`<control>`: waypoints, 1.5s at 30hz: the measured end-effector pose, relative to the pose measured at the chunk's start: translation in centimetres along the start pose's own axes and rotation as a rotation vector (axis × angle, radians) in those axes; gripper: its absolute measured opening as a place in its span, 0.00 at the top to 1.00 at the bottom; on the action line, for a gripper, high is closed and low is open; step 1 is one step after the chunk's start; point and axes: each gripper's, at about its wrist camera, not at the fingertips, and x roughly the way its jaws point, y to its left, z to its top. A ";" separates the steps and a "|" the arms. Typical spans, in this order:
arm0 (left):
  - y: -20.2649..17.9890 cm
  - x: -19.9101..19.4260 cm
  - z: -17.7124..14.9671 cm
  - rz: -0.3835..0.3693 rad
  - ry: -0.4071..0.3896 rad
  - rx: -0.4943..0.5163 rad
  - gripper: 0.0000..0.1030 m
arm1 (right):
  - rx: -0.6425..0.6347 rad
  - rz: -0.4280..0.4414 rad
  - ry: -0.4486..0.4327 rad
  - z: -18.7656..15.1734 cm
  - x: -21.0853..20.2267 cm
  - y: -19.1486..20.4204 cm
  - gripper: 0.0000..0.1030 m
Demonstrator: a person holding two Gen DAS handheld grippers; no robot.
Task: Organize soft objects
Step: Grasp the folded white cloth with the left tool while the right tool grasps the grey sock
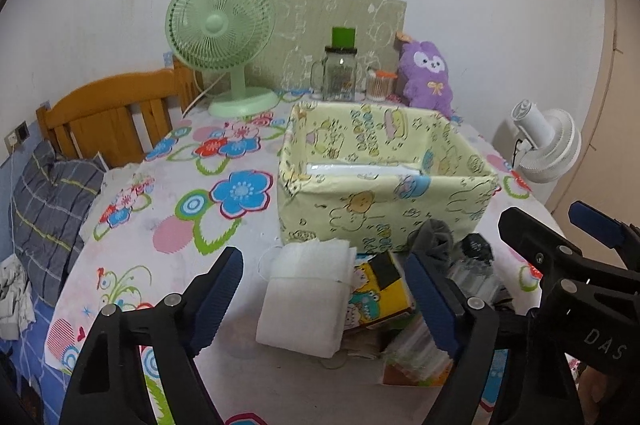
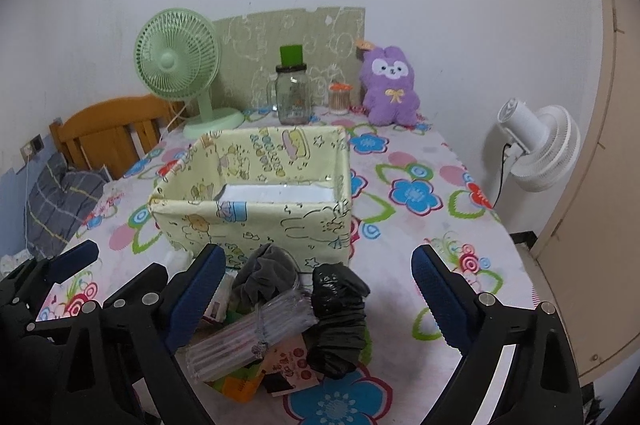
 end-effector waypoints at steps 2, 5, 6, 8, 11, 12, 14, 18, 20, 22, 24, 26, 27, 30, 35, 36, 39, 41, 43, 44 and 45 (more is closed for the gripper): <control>0.4 0.7 -0.1 0.003 0.019 -0.009 0.20 | 0.000 0.005 0.017 -0.1 0.7 0.2 0.08; 0.7 1.6 -0.3 0.004 0.041 -0.018 0.22 | -0.002 0.015 0.041 -0.1 1.8 0.5 0.08; 0.8 1.9 -0.3 0.006 0.047 -0.018 0.22 | -0.004 0.017 0.048 -0.1 2.1 0.7 0.09; 0.9 2.5 -0.5 0.005 0.064 -0.017 0.24 | -0.011 0.019 0.062 -0.2 2.7 1.0 0.09; 1.1 3.3 -0.5 -0.001 0.085 -0.021 0.25 | -0.024 0.017 0.079 -0.3 3.4 1.5 0.09; 1.1 3.5 -0.5 -0.002 0.091 -0.021 0.25 | -0.026 0.017 0.086 -0.3 3.7 1.7 0.09; 1.2 4.0 -0.6 -0.006 0.104 -0.022 0.27 | -0.026 0.017 0.098 -0.3 4.3 1.8 0.09; 1.5 5.1 -0.7 -0.018 0.140 -0.030 0.33 | -0.025 0.016 0.128 -0.5 5.5 2.1 0.09; 1.7 5.6 -0.8 -0.024 0.157 -0.037 0.38 | -0.027 0.016 0.143 -0.5 6.1 2.3 0.10; 1.8 6.1 -0.9 -0.033 0.173 -0.044 0.40 | -0.029 0.015 0.157 -0.6 6.7 2.4 0.12; 1.8 6.5 -0.9 -0.034 0.180 -0.044 0.41 | -0.029 0.018 0.170 -0.7 7.3 2.5 0.14; 1.7 6.7 -1.0 -0.039 0.185 -0.040 0.44 | -0.027 0.020 0.183 -0.8 7.8 2.6 0.16; 1.6 6.8 -1.0 -0.041 0.186 -0.037 0.44 | -0.025 0.022 0.189 -0.9 8.1 2.7 0.16; 1.5 7.0 -1.0 -0.053 0.186 -0.028 0.52 | -0.012 0.038 0.213 -0.9 8.8 2.8 0.22; 1.3 7.2 -0.8 -0.061 0.196 -0.044 0.68 | 0.012 0.064 0.239 -1.0 9.7 3.0 0.37; 1.3 7.2 -0.8 -0.061 0.196 -0.044 0.69 | 0.016 0.071 0.240 -1.0 9.8 3.0 0.39; 1.0 7.2 -0.8 -0.064 0.195 -0.042 0.76 | 0.009 0.079 0.236 -0.9 9.7 3.3 0.50; 1.1 7.1 -0.7 -0.070 0.190 -0.044 0.82 | 0.004 0.075 0.233 -0.9 9.6 3.5 0.53; 1.0 7.0 -0.7 -0.080 0.184 -0.042 0.87 | 0.001 0.074 0.233 -1.0 9.6 3.5 0.55; 1.0 6.9 -0.7 -0.080 0.179 -0.037 0.89 | -0.001 0.072 0.231 -1.0 9.5 3.5 0.56; 0.8 6.8 -0.7 -0.079 0.176 -0.031 0.90 | -0.001 0.071 0.227 -0.9 9.4 3.5 0.56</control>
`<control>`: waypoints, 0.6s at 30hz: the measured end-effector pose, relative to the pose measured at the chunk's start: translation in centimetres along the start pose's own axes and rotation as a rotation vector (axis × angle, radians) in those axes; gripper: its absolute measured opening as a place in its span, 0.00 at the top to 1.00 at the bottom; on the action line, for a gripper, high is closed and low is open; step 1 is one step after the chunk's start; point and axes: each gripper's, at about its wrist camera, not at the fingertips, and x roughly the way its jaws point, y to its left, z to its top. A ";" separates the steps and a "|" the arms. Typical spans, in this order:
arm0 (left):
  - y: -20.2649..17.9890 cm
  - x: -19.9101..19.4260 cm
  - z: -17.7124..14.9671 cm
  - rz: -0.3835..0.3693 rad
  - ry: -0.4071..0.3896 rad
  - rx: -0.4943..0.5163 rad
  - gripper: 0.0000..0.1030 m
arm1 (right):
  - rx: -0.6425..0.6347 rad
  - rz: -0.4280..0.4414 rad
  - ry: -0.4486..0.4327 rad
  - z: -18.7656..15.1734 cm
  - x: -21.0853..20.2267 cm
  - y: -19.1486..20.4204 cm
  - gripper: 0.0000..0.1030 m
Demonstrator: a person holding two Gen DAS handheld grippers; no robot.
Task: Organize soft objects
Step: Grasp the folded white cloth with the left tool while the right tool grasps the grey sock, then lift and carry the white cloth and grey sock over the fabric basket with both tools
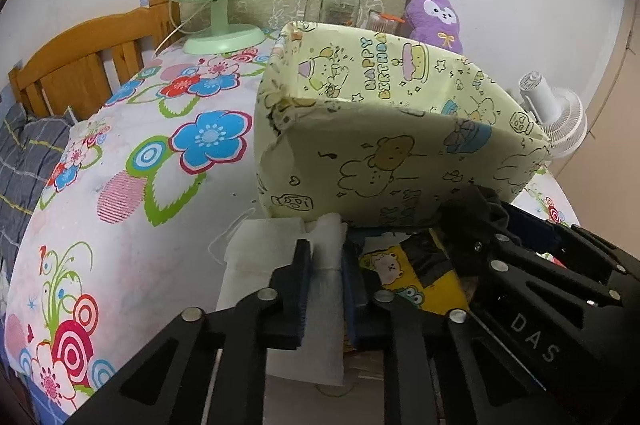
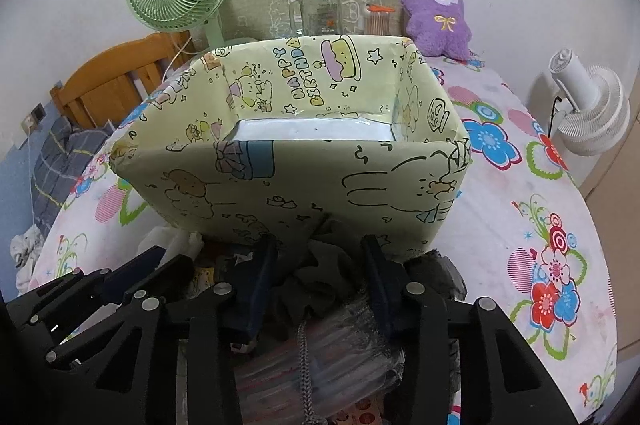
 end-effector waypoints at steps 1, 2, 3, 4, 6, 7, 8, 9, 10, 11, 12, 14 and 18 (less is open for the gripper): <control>-0.2 -0.1 0.0 0.004 -0.003 0.009 0.91 | 0.001 -0.001 -0.006 0.0 -0.2 0.0 0.57; -0.3 -0.2 0.0 0.008 -0.007 0.013 0.92 | 0.004 -0.005 -0.018 0.0 -0.5 -0.1 0.58; -0.4 -0.3 0.0 0.008 -0.008 0.016 0.92 | 0.004 -0.009 -0.026 0.1 -0.7 0.0 0.58; -0.6 -0.5 0.0 0.008 -0.011 0.019 0.93 | 0.003 -0.012 -0.032 0.1 -1.0 -0.1 0.58; -0.7 -0.8 0.2 0.006 -0.019 0.024 0.93 | 0.003 -0.014 -0.045 0.3 -1.5 -0.1 0.58; -0.9 -1.0 0.3 0.008 -0.023 0.025 0.94 | 0.003 -0.013 -0.050 0.4 -1.7 -0.1 0.59; -1.0 -1.2 0.4 0.007 -0.027 0.026 0.94 | 0.002 -0.012 -0.056 0.5 -1.9 -0.1 0.59; -1.0 -1.4 0.5 0.008 -0.032 0.029 0.94 | 0.003 -0.011 -0.060 0.5 -2.1 -0.2 0.59; -1.2 -1.6 0.6 0.009 -0.036 0.030 0.94 | 0.004 -0.009 -0.065 0.6 -2.3 -0.2 0.59; -1.2 -1.8 0.7 0.009 -0.040 0.031 0.94 | 0.005 -0.008 -0.069 0.7 -2.6 -0.2 0.59; -1.3 -2.0 0.7 0.011 -0.044 0.033 0.95 | 0.005 -0.006 -0.074 0.7 -2.8 -0.2 0.59; -1.5 -2.4 0.8 0.013 -0.054 0.036 0.95 | 0.006 -0.001 -0.080 0.8 -3.1 -0.2 0.59; -1.8 -3.4 1.0 0.015 -0.075 0.045 0.95 | 0.006 0.006 -0.099 1.1 -4.2 -0.2 0.59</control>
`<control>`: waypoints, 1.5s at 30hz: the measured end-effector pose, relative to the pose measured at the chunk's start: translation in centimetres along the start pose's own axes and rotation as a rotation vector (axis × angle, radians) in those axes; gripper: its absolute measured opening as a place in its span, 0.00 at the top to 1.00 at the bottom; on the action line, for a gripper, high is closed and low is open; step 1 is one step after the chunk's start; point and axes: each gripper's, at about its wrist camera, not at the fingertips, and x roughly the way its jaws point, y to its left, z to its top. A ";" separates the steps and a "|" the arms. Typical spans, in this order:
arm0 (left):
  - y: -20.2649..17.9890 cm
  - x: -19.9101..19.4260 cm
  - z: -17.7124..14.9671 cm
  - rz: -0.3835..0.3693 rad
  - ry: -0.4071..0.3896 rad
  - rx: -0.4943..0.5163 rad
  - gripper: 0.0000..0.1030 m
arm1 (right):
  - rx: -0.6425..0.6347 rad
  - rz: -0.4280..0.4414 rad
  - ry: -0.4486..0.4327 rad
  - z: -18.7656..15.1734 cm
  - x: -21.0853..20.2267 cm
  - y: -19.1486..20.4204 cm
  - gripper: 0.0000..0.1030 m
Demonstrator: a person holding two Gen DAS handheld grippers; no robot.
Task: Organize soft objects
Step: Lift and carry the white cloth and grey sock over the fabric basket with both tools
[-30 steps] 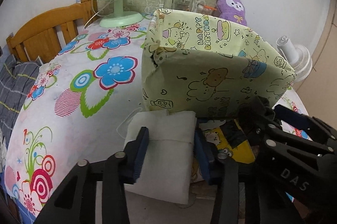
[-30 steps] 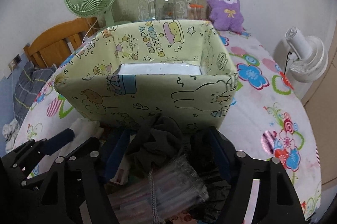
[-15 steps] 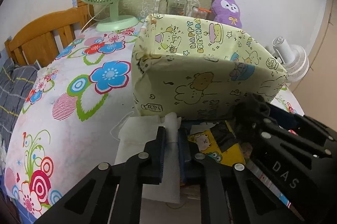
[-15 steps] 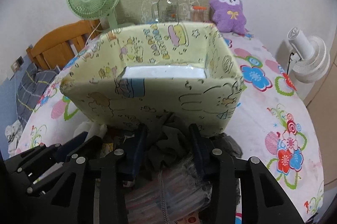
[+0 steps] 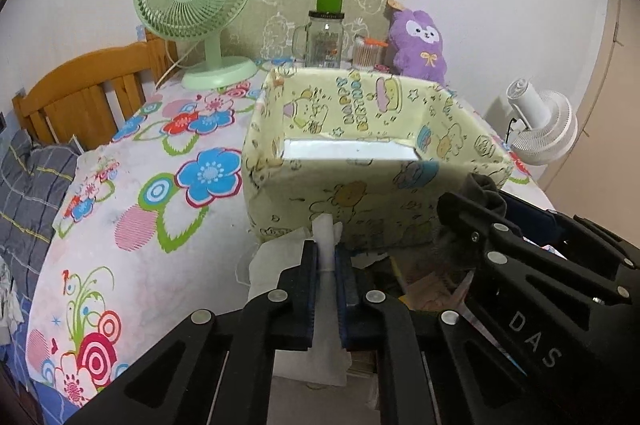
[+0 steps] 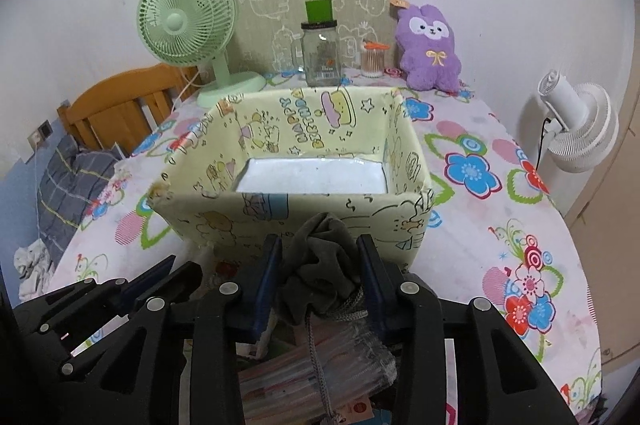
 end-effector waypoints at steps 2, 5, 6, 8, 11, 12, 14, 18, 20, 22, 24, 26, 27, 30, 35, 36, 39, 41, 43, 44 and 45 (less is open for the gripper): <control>-0.3 -0.7 0.2 0.000 -0.016 0.007 0.95 | 0.001 0.003 -0.011 0.2 -0.6 0.0 0.59; -0.7 -1.7 0.5 0.001 -0.039 0.011 0.95 | 0.001 0.006 -0.032 0.4 -1.7 -0.1 0.59; -0.8 -2.0 0.6 0.002 -0.046 0.012 0.95 | 0.001 0.007 -0.040 0.6 -2.1 -0.1 0.59; -1.1 -2.7 0.8 0.004 -0.060 0.015 0.95 | 0.002 0.007 -0.054 0.8 -2.8 -0.2 0.59; -1.6 -3.8 1.0 0.010 -0.086 0.025 0.95 | 0.002 0.011 -0.074 1.0 -4.0 -0.2 0.59; -1.7 -4.2 1.1 0.012 -0.097 0.032 0.95 | 0.003 0.012 -0.079 1.1 -4.3 -0.3 0.59; -2.2 -4.9 1.3 0.018 -0.117 0.042 0.95 | 0.003 0.015 -0.094 1.3 -5.2 -0.3 0.59; -2.9 -6.3 1.9 0.013 -0.144 0.056 0.95 | 0.004 0.016 -0.123 1.8 -6.7 -0.3 0.59; -3.2 -6.9 2.2 0.010 -0.154 0.061 0.95 | 0.002 0.012 -0.138 2.0 -7.5 -0.4 0.59; -3.5 -7.5 2.6 0.008 -0.169 0.064 0.95 | 0.003 0.009 -0.153 2.4 -8.4 -0.5 0.59; -3.8 -8.1 3.0 0.007 -0.185 0.068 0.95 | 0.004 0.007 -0.166 2.7 -9.1 -0.6 0.59; -4.0 -8.5 3.2 0.005 -0.195 0.072 0.95 | 0.004 0.002 -0.180 2.9 -9.7 -0.7 0.59; -4.0 -8.7 3.4 0.004 -0.200 0.071 0.95 | 0.004 0.001 -0.185 3.1 -9.9 -0.8 0.59; -4.1 -8.9 3.8 0.002 -0.210 0.072 0.95 | 0.003 0.001 -0.194 3.4 -10.4 -0.8 0.59; -3.9 -9.2 4.6 -0.003 -0.231 0.070 0.95 | 0.006 0.005 -0.209 4.2 -10.8 -1.0 0.59; -3.9 -9.2 4.9 -0.004 -0.235 0.070 0.95 | 0.007 0.006 -0.213 4.4 -10.8 -1.0 0.59; -3.8 -9.1 5.5 -0.003 -0.246 0.071 0.95 | 0.007 0.006 -0.222 5.1 -10.8 -1.0 0.59; -3.8 -9.0 5.8 -0.003 -0.252 0.070 0.95 | 0.007 0.009 -0.225 5.5 -10.6 -1.0 0.59; -3.8 -8.8 6.3 -0.003 -0.256 0.071 0.95 | 0.009 0.009 -0.231 6.1 -10.4 -1.1 0.59; -3.7 -8.6 6.6 -0.001 -0.259 0.072 0.95 | 0.010 0.010 -0.232 6.3 -10.2 -1.1 0.59; -3.7 -8.5 6.8 0.001 -0.261 0.072 0.95 | 0.011 0.011 -0.233 6.7 -10.0 -1.2 0.59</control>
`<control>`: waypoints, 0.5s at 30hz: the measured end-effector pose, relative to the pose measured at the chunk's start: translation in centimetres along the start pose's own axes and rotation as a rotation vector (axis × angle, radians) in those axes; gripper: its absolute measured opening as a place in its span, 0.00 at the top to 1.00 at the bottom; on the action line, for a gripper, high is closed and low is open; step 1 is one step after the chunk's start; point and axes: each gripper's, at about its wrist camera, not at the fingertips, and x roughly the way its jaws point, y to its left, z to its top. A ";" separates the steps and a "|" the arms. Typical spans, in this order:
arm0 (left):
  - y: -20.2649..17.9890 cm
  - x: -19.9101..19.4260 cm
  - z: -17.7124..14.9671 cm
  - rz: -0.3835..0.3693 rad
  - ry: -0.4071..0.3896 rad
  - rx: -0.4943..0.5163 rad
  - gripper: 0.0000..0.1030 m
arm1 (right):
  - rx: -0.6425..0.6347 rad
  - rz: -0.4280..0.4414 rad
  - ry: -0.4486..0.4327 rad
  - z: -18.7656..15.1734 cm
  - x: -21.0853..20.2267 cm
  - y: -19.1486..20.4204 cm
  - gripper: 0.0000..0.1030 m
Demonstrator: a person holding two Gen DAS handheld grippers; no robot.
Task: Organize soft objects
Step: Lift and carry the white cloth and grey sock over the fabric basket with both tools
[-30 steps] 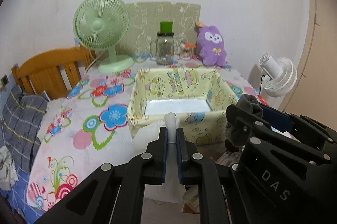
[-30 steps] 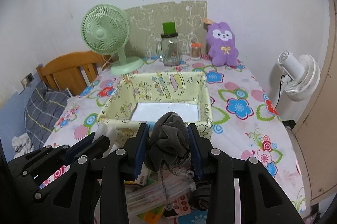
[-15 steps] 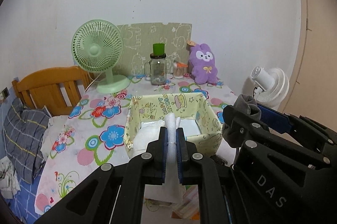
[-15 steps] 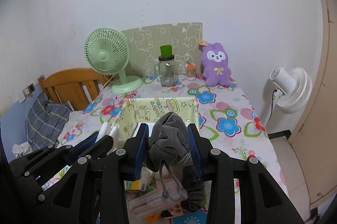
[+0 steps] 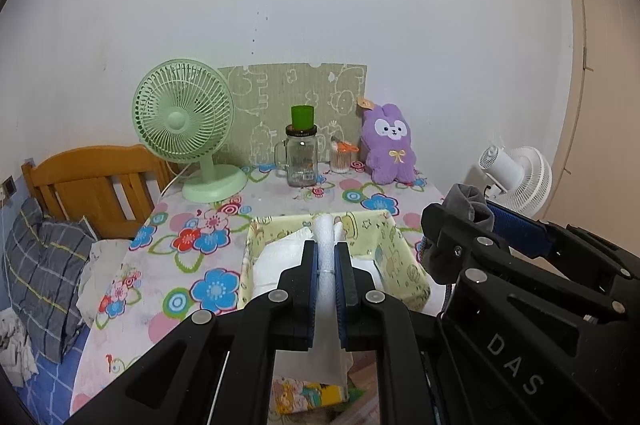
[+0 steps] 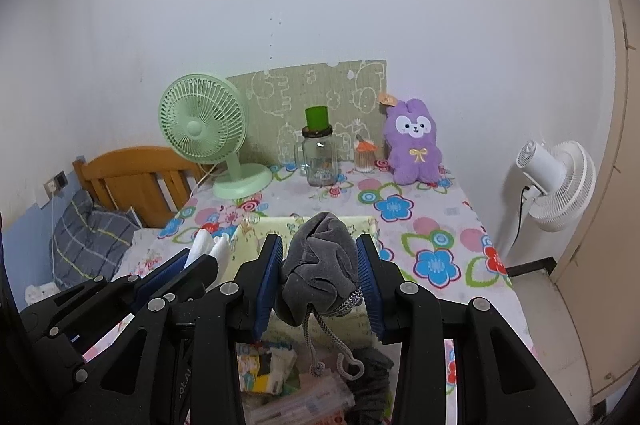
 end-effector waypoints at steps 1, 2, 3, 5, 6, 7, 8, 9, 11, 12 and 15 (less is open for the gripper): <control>0.1 0.2 0.2 0.001 -0.002 0.000 0.95 | 0.001 0.000 0.000 0.2 0.2 0.0 0.59; 0.1 0.4 0.3 0.002 -0.004 0.000 0.95 | 0.002 0.000 -0.001 0.4 0.5 0.0 0.59; 0.1 0.6 0.5 0.005 -0.006 -0.001 0.95 | 0.003 0.002 -0.003 0.5 0.7 0.0 0.59; 0.2 1.2 0.8 0.006 -0.005 -0.002 0.95 | 0.002 0.003 -0.003 0.8 1.3 -0.1 0.59; 0.3 1.6 0.9 0.007 -0.004 -0.003 0.95 | 0.002 0.005 -0.003 1.0 1.6 0.0 0.59; 0.3 1.8 1.0 0.008 -0.003 -0.005 0.95 | 0.001 0.007 -0.002 1.2 2.0 -0.1 0.59; 0.4 2.1 1.2 0.008 -0.002 -0.005 0.95 | 0.001 0.008 -0.001 1.3 2.2 0.0 0.59; 0.5 2.5 1.3 0.009 0.000 -0.006 0.95 | 0.000 0.009 0.000 1.4 2.6 0.0 0.59; 0.6 3.1 1.6 0.010 0.001 -0.008 0.95 | 0.003 0.011 0.003 1.6 3.3 -0.1 0.59; 0.7 3.4 1.7 0.010 0.000 -0.009 0.95 | 0.003 0.013 0.005 1.7 3.6 -0.2 0.59; 0.9 4.3 2.0 0.007 0.000 -0.015 0.95 | 0.004 0.013 0.004 2.1 4.6 -0.2 0.59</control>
